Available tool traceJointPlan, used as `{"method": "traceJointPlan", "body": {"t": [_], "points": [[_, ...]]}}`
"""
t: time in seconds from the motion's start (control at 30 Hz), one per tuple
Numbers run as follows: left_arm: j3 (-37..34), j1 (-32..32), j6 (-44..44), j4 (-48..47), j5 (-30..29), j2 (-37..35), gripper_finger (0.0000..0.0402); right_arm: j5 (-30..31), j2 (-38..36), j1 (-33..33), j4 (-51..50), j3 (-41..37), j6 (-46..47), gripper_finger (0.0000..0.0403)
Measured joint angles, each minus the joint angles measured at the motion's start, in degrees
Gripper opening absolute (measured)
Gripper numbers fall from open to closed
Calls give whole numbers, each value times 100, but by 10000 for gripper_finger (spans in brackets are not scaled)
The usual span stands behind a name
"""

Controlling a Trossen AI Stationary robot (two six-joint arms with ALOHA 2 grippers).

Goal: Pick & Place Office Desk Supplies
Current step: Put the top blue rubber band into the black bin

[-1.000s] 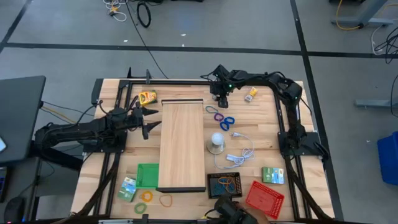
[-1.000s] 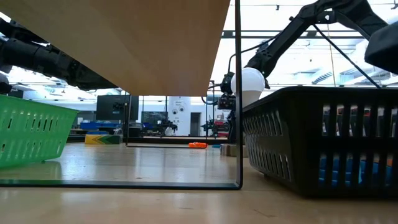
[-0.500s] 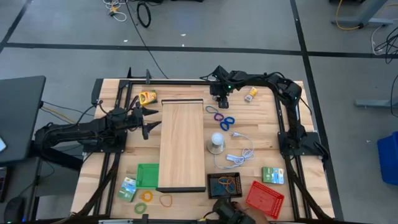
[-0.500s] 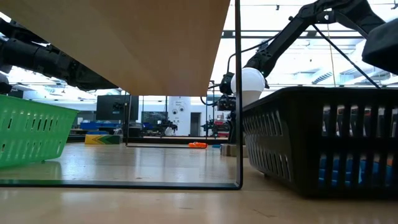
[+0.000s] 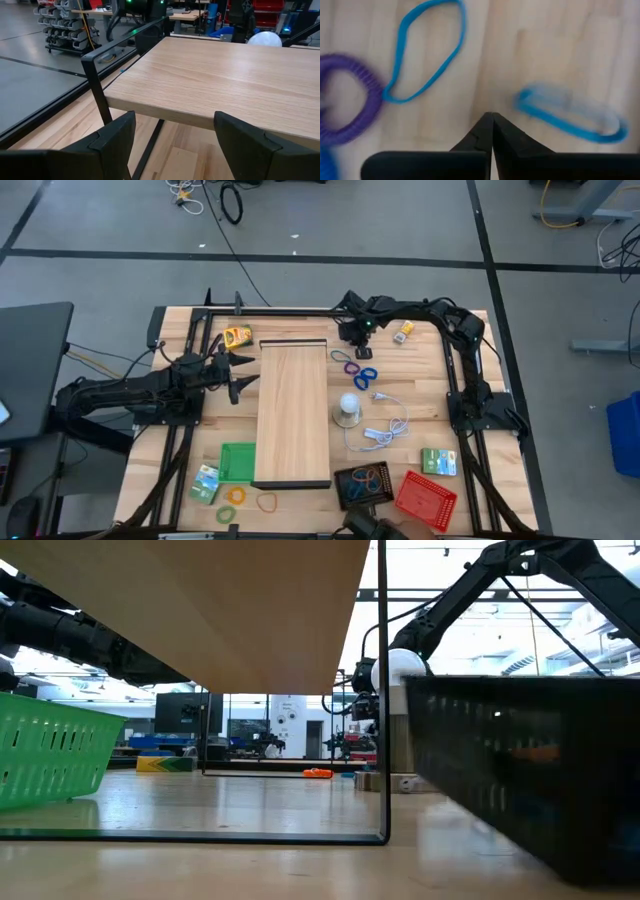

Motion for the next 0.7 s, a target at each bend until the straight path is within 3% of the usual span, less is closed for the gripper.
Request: {"method": "traceJointPlan", "body": {"t": [0.2,0.4,0.53,0.7], "points": [[0,-2,0,0,20,0,273,272,-25,126,-733,12,382,5],[0,0,7,0,20,0,273,538,-179,203,-465,-50,420,12],[0,0,10,-1,20,0,273,817,-302,199,172,-26,369,53],[0,0,26,0,20,0,273,1028,-282,193,422,-33,304,142]]}}
